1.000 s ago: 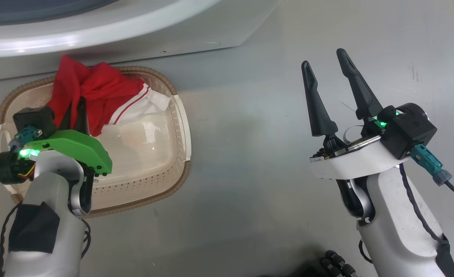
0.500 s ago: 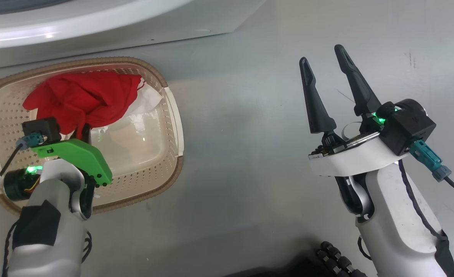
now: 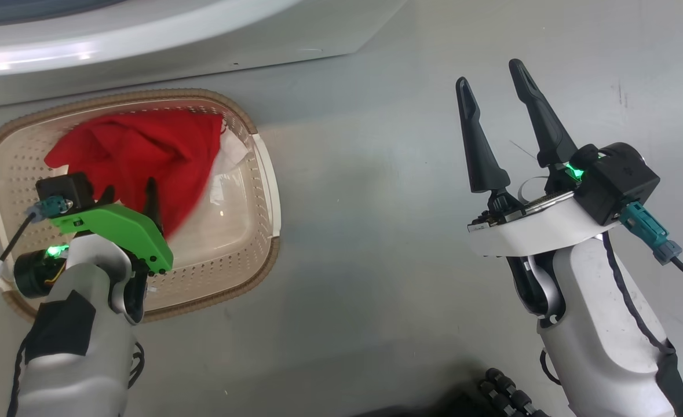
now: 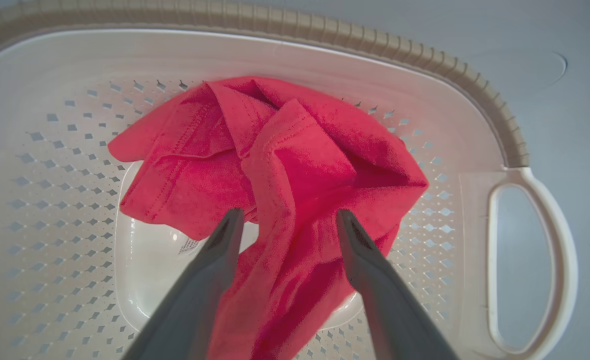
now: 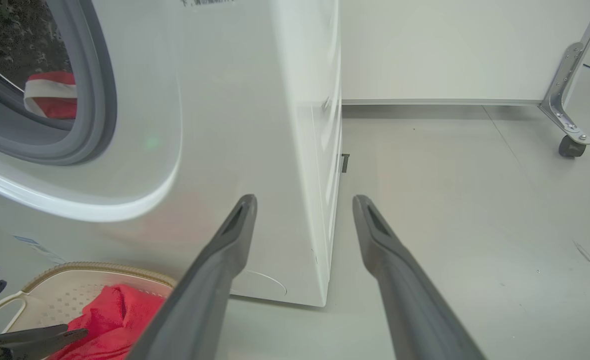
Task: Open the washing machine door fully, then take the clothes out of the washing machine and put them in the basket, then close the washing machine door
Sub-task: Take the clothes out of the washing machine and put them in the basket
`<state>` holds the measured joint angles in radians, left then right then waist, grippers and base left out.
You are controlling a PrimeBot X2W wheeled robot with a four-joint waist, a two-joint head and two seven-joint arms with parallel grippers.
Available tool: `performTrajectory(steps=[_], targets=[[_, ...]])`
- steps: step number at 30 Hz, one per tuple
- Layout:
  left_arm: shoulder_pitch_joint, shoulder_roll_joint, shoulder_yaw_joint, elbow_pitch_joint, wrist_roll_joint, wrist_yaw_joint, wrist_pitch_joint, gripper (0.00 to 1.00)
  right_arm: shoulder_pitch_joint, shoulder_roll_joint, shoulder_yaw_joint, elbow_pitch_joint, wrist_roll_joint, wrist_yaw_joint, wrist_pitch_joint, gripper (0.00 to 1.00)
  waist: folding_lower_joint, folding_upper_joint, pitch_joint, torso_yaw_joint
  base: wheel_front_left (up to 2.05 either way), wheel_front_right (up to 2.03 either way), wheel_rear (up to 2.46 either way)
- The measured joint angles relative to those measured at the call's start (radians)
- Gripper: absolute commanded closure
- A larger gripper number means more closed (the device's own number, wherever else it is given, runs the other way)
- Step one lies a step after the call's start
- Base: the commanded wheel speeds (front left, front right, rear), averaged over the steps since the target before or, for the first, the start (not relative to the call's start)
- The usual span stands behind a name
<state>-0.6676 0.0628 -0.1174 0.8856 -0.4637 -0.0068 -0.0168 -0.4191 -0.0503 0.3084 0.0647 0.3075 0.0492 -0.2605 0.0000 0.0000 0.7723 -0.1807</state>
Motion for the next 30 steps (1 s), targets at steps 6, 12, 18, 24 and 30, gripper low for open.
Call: performTrajectory(steps=[6,12,18,24,30], targets=[[0.000,-0.009,0.005,0.017,-0.004,-0.018,-0.059,0.00,-0.001,0.000,-0.001,0.014,0.000,0.001,0.000,0.00,0.0000,0.0000,-0.028,0.009,0.00,0.00,0.00],[0.000,-0.012,0.001,0.021,-0.008,-0.044,-0.148,0.00,0.001,0.000,-0.019,0.038,-0.003,0.001,0.000,0.00,0.0000,0.0000,-0.077,0.022,0.00,0.00,0.00],[0.001,-0.013,-0.019,-0.004,0.015,-0.062,-0.224,0.00,0.029,0.000,-0.038,0.066,-0.013,0.001,0.000,0.00,0.0000,0.0000,-0.137,0.039,0.00,0.00,0.00],[0.005,-0.019,-0.038,-0.067,0.026,-0.075,-0.235,0.00,0.064,-0.001,-0.067,0.087,-0.041,0.001,0.000,0.00,0.0000,0.0000,-0.203,0.063,0.00,0.00,0.00],[0.032,-0.022,-0.047,-0.165,0.052,-0.084,-0.240,0.00,0.096,-0.005,-0.080,0.104,-0.055,0.002,0.000,0.00,0.0000,0.0000,-0.271,0.092,0.00,0.00,0.00]])
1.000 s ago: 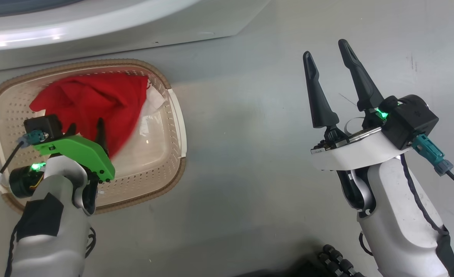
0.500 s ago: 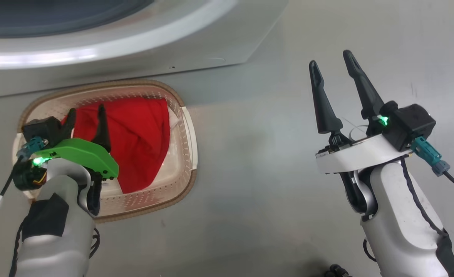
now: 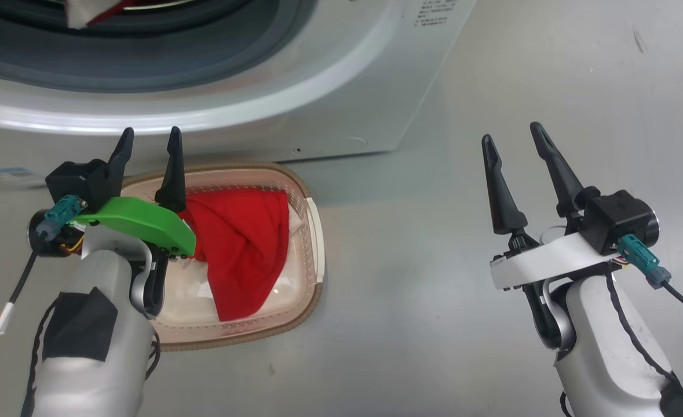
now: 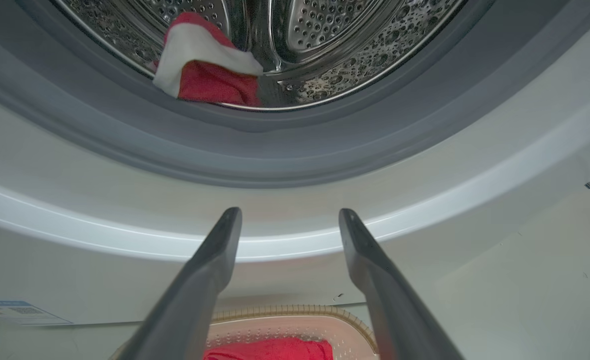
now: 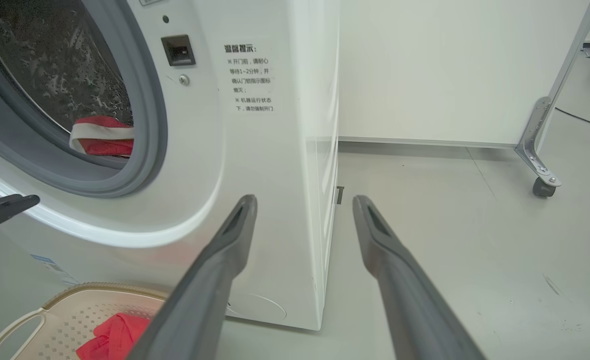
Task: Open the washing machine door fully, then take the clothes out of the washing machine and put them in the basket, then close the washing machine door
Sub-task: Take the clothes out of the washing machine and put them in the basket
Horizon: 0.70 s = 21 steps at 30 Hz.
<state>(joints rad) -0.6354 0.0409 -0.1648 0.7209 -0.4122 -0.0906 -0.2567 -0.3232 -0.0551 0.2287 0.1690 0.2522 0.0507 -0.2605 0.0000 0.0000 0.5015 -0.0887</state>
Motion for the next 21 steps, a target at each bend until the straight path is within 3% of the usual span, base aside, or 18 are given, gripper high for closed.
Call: performTrajectory(steps=[8,21], targets=[[0.062,-0.001,0.023,-0.207,0.040,0.003,0.000,0.00,0.054,-0.001,-0.015,0.024,-0.004,0.004,0.000,0.00,0.0000,0.0000,-0.098,0.037,0.00,0.00,0.00],[0.320,0.001,0.034,-0.378,0.091,0.055,0.000,0.00,0.157,0.000,-0.010,0.059,-0.002,0.018,0.000,0.00,0.0000,0.0000,-0.277,0.067,0.00,0.00,0.00]])
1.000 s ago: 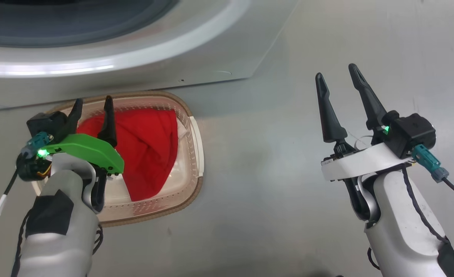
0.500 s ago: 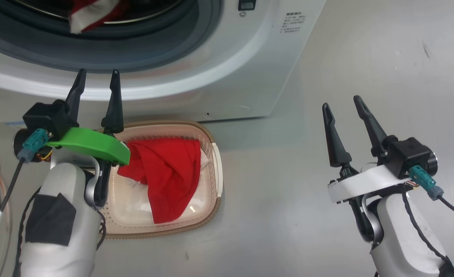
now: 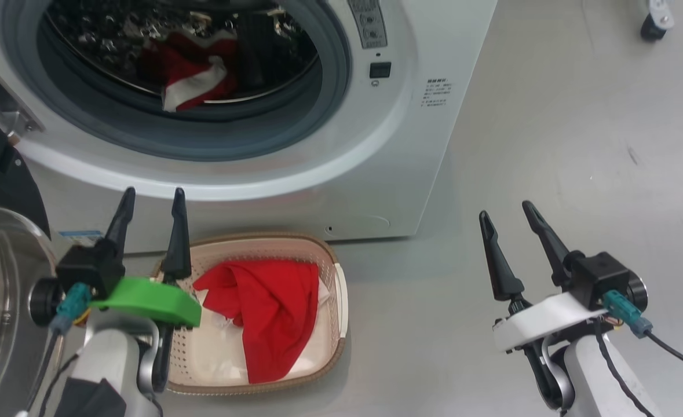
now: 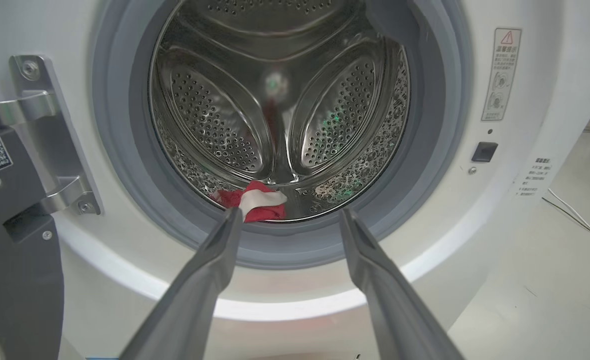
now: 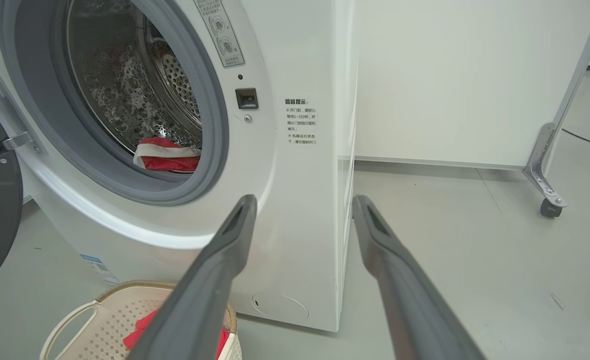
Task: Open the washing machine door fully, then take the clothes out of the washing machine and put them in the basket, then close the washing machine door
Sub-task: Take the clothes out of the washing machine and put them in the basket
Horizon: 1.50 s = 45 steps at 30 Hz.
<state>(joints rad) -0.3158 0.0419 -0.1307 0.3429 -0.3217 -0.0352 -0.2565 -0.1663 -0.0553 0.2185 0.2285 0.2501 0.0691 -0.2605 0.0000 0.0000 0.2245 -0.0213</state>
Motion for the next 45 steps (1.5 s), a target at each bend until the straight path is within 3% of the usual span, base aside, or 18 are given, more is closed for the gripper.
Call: performTrajectory(steps=[18,45], targets=[[0.275,0.001,-0.036,-0.122,0.001,0.032,0.001,0.00,0.116,0.006,-0.015,0.001,0.002,-0.010,0.000,0.00,0.0000,0.0000,-0.146,0.018,0.00,0.00,0.00],[0.387,0.005,-0.054,-0.296,0.001,0.074,0.058,0.00,0.150,0.007,-0.011,-0.021,0.002,-0.019,0.000,0.00,0.0000,0.0000,-0.159,0.013,0.00,0.00,0.00]])
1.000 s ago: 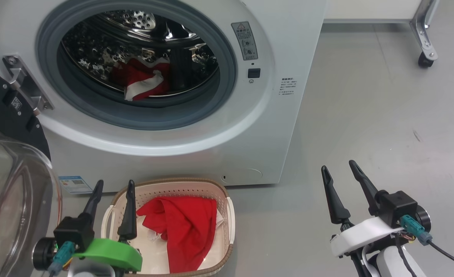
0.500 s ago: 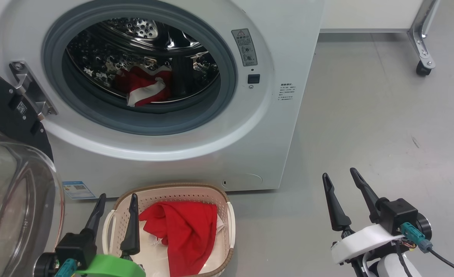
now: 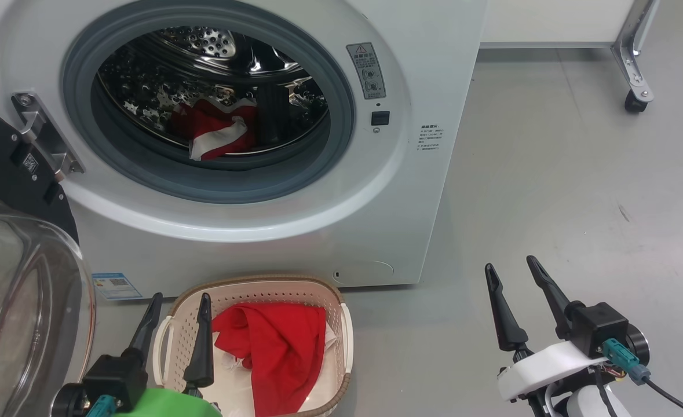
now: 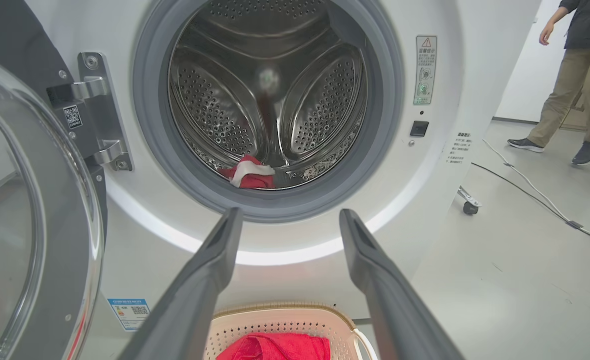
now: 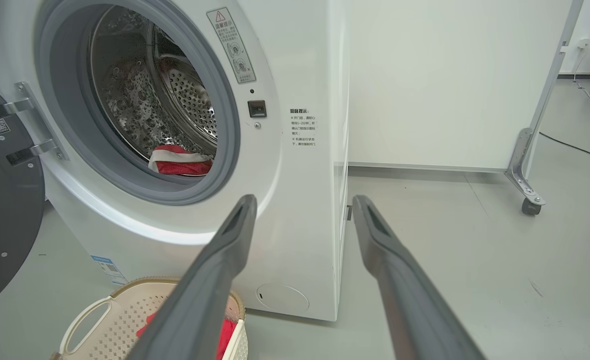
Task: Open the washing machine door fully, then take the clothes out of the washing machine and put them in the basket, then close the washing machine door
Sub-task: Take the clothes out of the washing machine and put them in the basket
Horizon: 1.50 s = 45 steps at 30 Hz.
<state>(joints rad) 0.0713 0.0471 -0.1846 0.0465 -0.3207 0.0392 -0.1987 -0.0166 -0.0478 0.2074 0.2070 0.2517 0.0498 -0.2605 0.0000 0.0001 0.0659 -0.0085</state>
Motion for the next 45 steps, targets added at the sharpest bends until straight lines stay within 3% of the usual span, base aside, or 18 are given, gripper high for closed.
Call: performTrajectory(steps=[21,32,45], targets=[[-0.012,0.015,-0.008,-0.083,0.000,0.007,0.046,0.00,-0.007,0.001,0.013,-0.063,0.000,-0.001,0.000,0.00,0.0000,0.0000,0.087,-0.007,0.00,0.00,0.00],[-0.158,0.024,-0.008,-0.070,-0.003,-0.017,0.093,0.00,-0.068,0.001,0.027,-0.111,0.000,-0.008,0.000,0.00,0.0000,0.0000,0.215,-0.026,0.00,0.00,0.00],[-0.414,0.031,0.031,0.074,-0.046,-0.027,0.203,0.00,-0.162,0.000,0.063,-0.163,0.024,-0.017,0.000,0.00,0.0000,0.0000,0.406,-0.080,0.00,0.00,0.00]])
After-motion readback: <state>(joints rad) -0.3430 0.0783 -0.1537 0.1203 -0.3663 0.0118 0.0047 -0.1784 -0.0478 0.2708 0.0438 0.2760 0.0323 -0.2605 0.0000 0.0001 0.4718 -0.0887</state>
